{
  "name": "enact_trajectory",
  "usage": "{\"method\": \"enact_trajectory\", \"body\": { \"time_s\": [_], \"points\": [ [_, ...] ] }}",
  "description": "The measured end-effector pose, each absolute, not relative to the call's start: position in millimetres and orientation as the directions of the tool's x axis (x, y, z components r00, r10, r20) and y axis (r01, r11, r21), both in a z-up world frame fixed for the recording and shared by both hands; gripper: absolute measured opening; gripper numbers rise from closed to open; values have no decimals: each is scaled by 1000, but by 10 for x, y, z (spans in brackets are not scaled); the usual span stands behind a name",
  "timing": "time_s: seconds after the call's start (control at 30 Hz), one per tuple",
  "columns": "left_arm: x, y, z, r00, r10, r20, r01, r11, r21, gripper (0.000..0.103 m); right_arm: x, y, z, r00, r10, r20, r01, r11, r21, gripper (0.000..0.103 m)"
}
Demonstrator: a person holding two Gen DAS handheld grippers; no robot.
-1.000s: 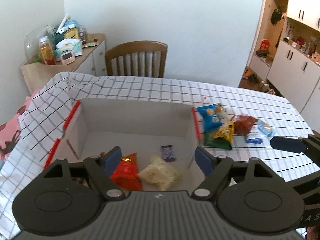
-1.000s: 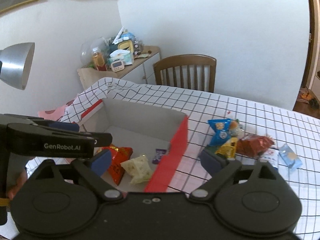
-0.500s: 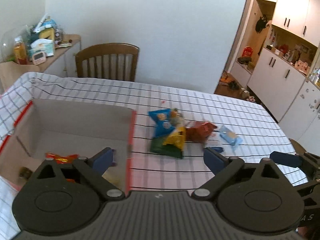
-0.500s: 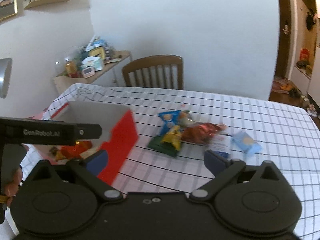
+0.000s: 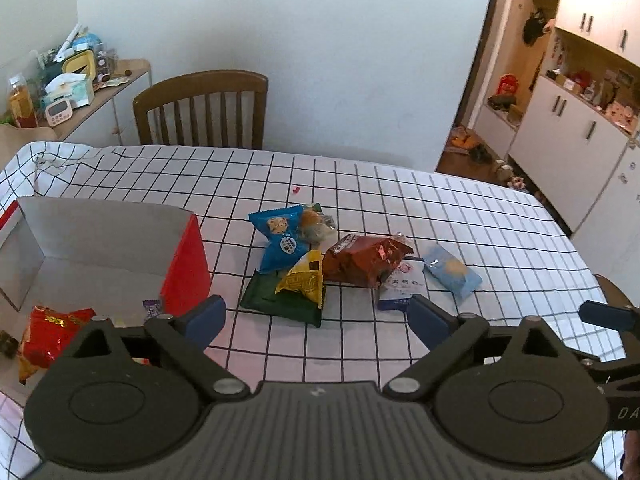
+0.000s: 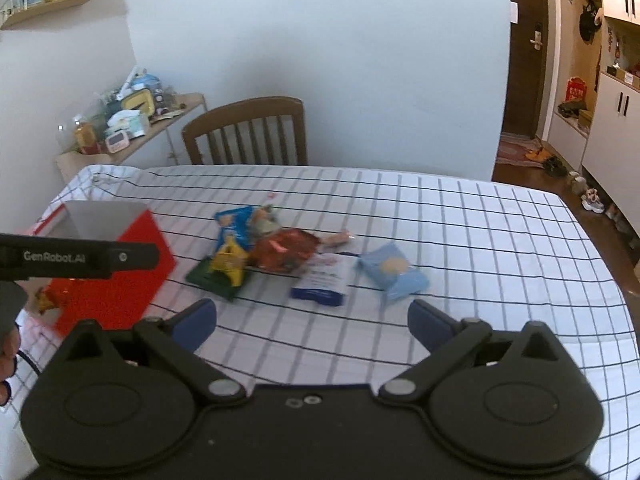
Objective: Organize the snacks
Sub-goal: 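Move both tools back toward the remaining snack pile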
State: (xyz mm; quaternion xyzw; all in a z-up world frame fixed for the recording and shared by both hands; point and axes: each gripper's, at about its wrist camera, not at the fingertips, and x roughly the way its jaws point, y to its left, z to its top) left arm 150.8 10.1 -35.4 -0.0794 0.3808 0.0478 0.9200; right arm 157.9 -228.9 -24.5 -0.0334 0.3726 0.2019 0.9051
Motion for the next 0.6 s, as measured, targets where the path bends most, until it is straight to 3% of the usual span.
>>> {"method": "enact_trajectory", "body": {
  "time_s": [0.6],
  "points": [
    [2260,-39,-804,621,166,-766,-253,967,4,98,2588,-2604,-820,584,285,-760,-357,931,75,99]
  ]
}}
